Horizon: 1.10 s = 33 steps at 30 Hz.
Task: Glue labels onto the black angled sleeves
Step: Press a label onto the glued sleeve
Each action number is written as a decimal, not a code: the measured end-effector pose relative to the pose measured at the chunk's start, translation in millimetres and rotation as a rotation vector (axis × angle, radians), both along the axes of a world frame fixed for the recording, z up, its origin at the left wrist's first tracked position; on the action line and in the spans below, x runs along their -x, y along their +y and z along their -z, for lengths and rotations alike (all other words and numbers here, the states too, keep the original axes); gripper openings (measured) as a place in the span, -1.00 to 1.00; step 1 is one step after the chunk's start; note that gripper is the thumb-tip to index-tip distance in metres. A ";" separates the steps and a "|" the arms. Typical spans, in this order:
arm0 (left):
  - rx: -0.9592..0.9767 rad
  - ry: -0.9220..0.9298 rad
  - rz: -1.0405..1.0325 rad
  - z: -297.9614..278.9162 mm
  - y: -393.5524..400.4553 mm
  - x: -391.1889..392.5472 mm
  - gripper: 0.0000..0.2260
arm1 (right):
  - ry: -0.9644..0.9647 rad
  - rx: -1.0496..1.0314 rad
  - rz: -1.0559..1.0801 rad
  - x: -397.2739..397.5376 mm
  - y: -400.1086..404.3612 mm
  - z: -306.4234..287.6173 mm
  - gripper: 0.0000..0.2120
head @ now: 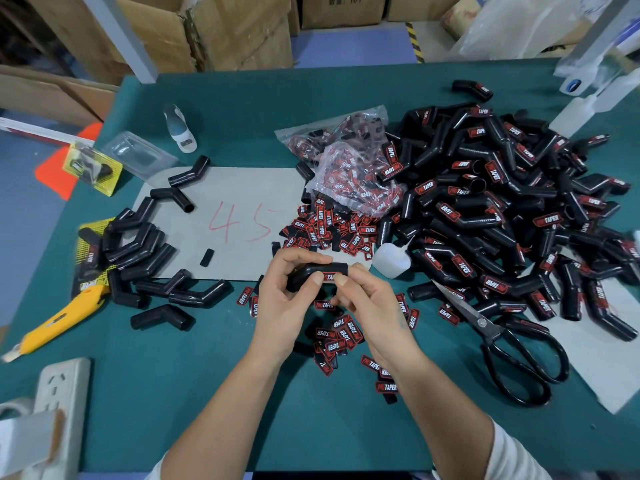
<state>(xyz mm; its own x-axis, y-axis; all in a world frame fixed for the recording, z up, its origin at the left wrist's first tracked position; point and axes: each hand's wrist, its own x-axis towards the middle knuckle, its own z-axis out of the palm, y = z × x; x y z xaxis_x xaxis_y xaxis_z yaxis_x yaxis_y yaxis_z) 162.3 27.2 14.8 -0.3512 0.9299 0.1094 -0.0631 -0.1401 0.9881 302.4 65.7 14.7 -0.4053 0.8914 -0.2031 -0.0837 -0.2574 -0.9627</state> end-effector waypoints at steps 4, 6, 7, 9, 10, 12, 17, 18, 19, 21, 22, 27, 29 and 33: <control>-0.005 -0.003 0.010 1.1 -0.4 1.1 -0.76 | 0.019 -0.005 -0.039 -2.1 1.7 1.5 -0.77; -0.018 0.011 0.024 1.2 -0.7 1.9 -0.77 | 0.010 -0.009 -0.047 -3.3 3.2 3.5 -0.74; -0.023 0.020 0.027 1.4 -0.6 2.4 -0.77 | 0.008 -0.011 -0.046 -3.8 3.5 4.0 -0.73; -0.027 0.031 0.027 1.3 -0.8 2.8 -0.76 | 0.021 -0.015 -0.045 -4.7 3.5 3.9 -0.73; -0.029 0.035 0.029 1.2 -1.0 3.0 -0.75 | 0.029 -0.011 -0.048 -4.9 3.6 3.4 -0.74; -0.034 0.046 0.041 0.8 -1.1 3.6 -0.73 | 0.044 0.006 -0.063 -5.6 3.3 2.0 -0.76; -0.048 0.055 0.055 0.6 -1.0 6.7 -0.75 | 0.058 0.015 -0.126 -6.9 3.1 -4.1 -0.75; -0.049 0.051 0.051 0.8 -1.1 6.3 -0.77 | 0.055 0.013 -0.128 -6.6 2.8 -4.8 -0.75; -0.047 0.045 0.046 0.9 -1.1 5.8 -0.79 | 0.051 0.011 -0.124 -6.3 2.5 -4.9 -0.76; -0.037 0.035 0.035 1.2 -1.0 5.0 -0.83 | 0.041 0.016 -0.105 -5.5 2.4 -3.7 -0.77; -0.033 0.037 0.032 1.5 -0.8 5.4 -0.84 | 0.038 0.020 -0.091 -5.5 2.8 -3.0 -0.77; -0.031 0.098 0.011 1.3 0.5 13.3 -0.83 | 0.057 0.015 -0.057 -9.1 5.2 -3.0 -0.80; -0.037 0.150 0.017 0.8 0.8 15.3 -0.85 | 0.043 0.004 -0.033 -8.2 4.8 -2.8 -0.78; -0.086 0.305 0.009 2.4 2.4 17.1 -0.90 | -0.017 -0.100 0.020 -7.2 5.0 -0.8 -0.88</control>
<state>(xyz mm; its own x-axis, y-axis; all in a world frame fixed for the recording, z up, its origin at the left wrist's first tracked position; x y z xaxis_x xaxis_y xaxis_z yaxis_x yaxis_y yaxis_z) 145.2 29.6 12.4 -0.2824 0.9155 0.2864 0.2325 -0.2243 0.9464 309.6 70.8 15.6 -0.3841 0.9155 -0.1198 -0.0709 -0.1586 -0.9848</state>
